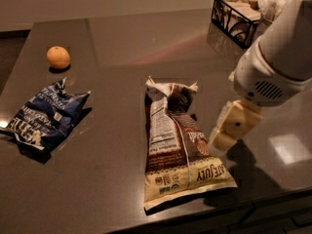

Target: Pick brown chip bag

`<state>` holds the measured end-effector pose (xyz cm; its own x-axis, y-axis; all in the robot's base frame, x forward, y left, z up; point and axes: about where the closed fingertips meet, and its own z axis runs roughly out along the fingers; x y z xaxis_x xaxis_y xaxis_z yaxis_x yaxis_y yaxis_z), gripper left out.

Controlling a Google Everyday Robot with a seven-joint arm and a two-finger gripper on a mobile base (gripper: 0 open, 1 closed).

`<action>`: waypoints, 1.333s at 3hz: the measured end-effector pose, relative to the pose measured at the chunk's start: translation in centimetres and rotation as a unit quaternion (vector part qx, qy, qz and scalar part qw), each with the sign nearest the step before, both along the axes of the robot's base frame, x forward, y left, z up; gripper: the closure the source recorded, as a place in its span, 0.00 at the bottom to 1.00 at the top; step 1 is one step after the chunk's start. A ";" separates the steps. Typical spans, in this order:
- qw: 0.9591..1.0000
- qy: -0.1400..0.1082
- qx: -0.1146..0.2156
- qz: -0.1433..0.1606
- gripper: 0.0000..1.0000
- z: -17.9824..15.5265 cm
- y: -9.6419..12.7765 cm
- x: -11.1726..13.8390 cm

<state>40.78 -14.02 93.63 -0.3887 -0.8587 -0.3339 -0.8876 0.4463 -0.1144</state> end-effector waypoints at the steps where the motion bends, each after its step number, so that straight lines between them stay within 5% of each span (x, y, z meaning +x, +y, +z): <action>1: 1.000 0.013 0.006 0.002 0.00 -1.5 2.1 -0.3; 3: 1.000 -0.016 0.011 -0.024 0.00 -2.9 5.9 0.8; 4: 1.000 -0.010 0.006 -0.023 0.00 -3.4 7.0 0.8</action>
Offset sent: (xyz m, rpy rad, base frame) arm -0.0005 0.0671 -0.0351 0.0415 -0.0317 -0.0185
